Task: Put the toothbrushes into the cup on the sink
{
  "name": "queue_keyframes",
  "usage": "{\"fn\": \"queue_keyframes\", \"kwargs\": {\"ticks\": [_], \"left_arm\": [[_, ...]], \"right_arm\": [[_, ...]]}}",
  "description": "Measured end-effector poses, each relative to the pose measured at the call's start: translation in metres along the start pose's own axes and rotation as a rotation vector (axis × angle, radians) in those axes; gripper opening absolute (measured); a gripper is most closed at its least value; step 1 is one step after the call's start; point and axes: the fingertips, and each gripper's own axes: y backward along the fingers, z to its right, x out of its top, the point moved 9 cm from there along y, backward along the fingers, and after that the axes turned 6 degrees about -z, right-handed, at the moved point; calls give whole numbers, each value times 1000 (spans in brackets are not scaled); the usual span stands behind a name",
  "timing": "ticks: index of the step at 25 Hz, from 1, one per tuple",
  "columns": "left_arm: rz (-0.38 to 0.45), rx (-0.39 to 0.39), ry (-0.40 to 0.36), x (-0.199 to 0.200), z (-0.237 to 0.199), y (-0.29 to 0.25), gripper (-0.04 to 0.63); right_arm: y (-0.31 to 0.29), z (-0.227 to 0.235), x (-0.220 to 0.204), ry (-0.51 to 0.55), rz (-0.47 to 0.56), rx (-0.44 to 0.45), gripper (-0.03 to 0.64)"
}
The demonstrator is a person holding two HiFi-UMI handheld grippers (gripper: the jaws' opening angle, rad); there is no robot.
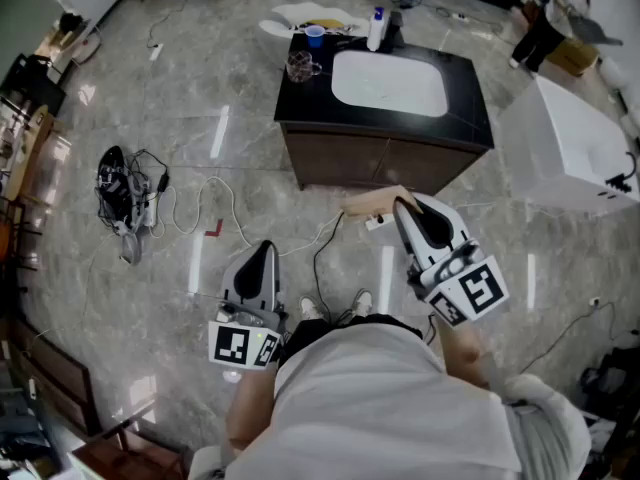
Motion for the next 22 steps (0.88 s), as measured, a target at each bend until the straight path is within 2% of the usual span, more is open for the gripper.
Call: {"fn": "queue_keyframes", "kwargs": {"ticks": [4, 14, 22], "left_arm": [[0, -2, 0, -19, -24, 31, 3], [-5, 2, 9, -17, -22, 26, 3], [4, -4, 20, -2, -26, 34, 3]], "right_arm": [[-11, -38, -23, -2, -2, 4, 57], [-14, -34, -24, -38, 2, 38, 57], [-13, -40, -6, -61, 23, 34, 57]]}}
